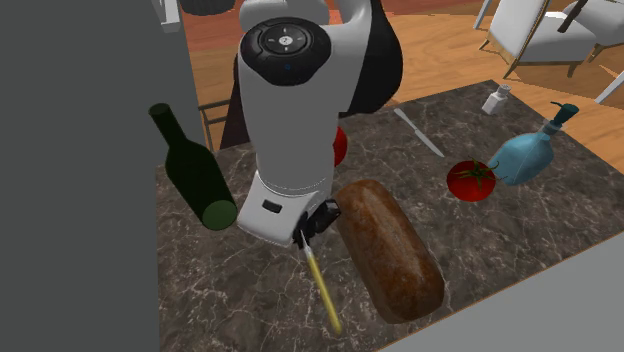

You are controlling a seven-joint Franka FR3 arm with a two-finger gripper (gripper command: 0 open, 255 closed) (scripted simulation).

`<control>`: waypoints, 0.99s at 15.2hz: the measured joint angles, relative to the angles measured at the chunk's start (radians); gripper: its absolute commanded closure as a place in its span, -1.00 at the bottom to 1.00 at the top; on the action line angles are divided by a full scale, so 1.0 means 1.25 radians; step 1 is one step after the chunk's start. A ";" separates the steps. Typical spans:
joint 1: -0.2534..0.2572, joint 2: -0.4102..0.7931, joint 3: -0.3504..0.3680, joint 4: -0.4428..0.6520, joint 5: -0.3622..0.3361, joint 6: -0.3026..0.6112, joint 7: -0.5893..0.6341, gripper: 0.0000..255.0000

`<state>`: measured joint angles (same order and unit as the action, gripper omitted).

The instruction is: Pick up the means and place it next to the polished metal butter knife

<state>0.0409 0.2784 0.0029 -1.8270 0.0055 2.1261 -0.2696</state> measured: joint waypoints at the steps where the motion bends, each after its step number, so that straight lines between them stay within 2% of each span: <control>1: 0.003 -0.013 0.001 -0.015 0.000 0.002 0.004 1.00; 15: 0.101 -0.297 0.082 -0.367 0.006 0.083 0.182 1.00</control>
<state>0.1671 -0.0933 0.1057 -2.2855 0.0126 2.2294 -0.0421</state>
